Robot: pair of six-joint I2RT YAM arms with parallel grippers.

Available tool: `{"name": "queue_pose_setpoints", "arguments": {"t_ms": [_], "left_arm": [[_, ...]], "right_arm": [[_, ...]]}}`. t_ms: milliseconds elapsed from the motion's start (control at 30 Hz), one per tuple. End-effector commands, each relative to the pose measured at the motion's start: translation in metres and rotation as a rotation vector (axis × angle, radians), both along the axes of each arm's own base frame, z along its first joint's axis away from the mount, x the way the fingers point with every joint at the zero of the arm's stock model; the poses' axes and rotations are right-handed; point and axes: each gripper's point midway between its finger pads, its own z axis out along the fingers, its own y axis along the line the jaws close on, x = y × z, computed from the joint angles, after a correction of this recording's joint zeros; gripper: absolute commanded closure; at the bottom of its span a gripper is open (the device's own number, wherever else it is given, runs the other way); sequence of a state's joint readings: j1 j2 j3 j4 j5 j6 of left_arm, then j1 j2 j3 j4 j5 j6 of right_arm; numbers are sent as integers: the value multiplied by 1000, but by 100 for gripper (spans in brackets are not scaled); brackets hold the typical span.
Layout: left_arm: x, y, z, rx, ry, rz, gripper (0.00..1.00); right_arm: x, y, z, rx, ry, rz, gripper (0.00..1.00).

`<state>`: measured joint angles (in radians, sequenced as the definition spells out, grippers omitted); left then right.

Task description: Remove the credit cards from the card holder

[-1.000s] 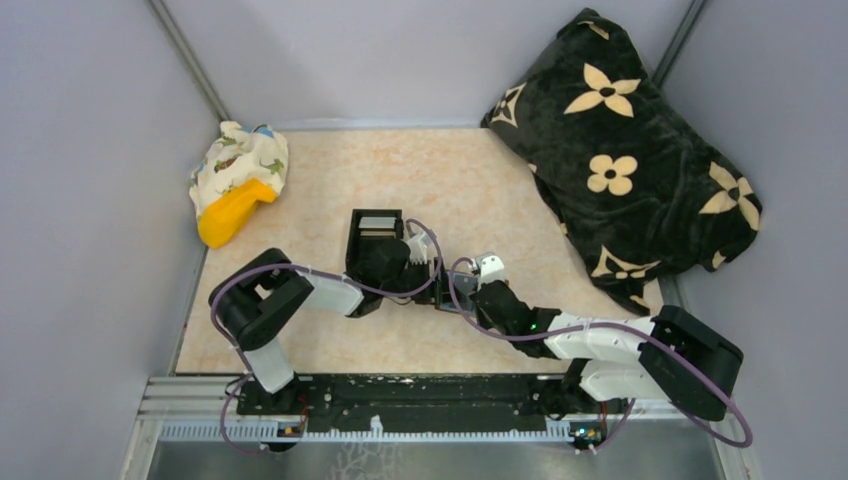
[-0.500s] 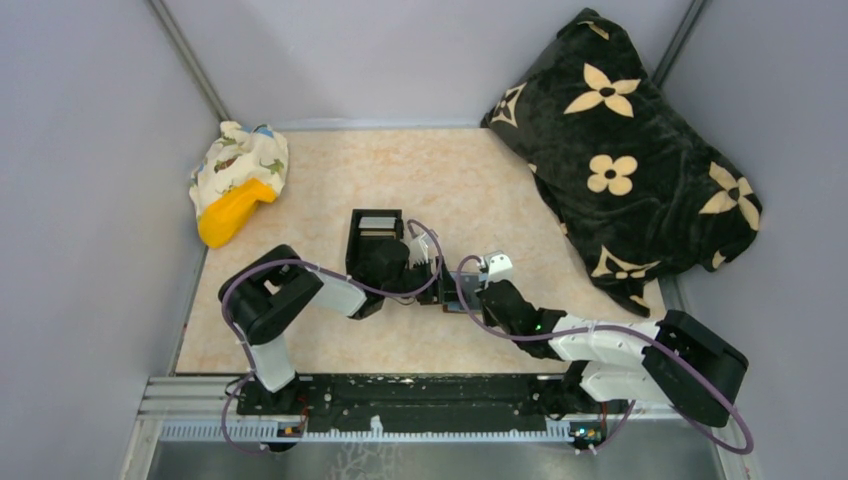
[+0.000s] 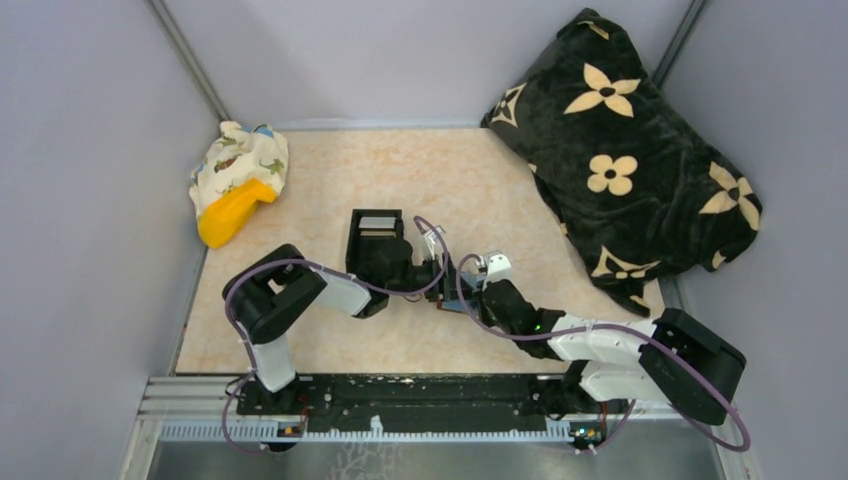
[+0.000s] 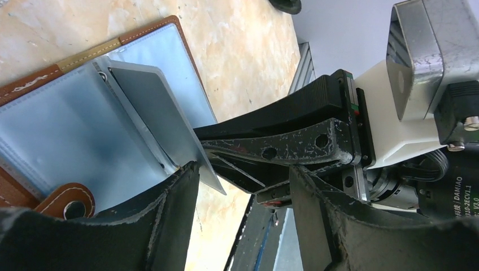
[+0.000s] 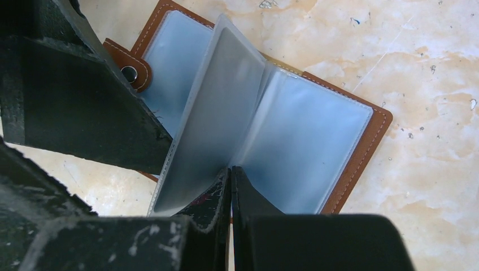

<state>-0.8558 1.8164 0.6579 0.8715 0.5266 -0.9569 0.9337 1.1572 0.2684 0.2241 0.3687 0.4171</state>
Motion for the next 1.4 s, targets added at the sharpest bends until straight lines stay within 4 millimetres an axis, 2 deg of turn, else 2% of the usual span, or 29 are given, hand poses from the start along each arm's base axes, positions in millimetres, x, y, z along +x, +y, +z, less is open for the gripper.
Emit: {"name": "queue_pose_setpoints", "arguments": {"t_ms": [0, 167, 433, 667, 833, 1033, 1167, 1367], "left_arm": [[-1, -16, 16, -58, -25, -40, 34], [2, -21, 13, -55, -24, -43, 35], [8, -27, 12, -48, -24, -37, 35], [12, -32, 7, -44, -14, -36, 35], [12, -32, 4, -37, -15, -35, 34], [11, -30, 3, -42, -13, -33, 30], [9, -26, 7, -43, -17, -28, 26], [10, -14, 2, 8, -33, 12, 25]], "right_arm": [[-11, 12, 3, 64, 27, 53, 100], [-10, 5, 15, 80, 4, 24, 100], [-13, -12, 50, 154, -81, -12, 100], [-16, -34, 55, 109, -84, -71, 100], [-16, -52, 68, 145, -116, -160, 100], [-11, -64, 78, 157, -149, -233, 100], [-8, -59, 72, 136, -139, -222, 100], [-3, -36, 46, 128, -88, -183, 100]]}}
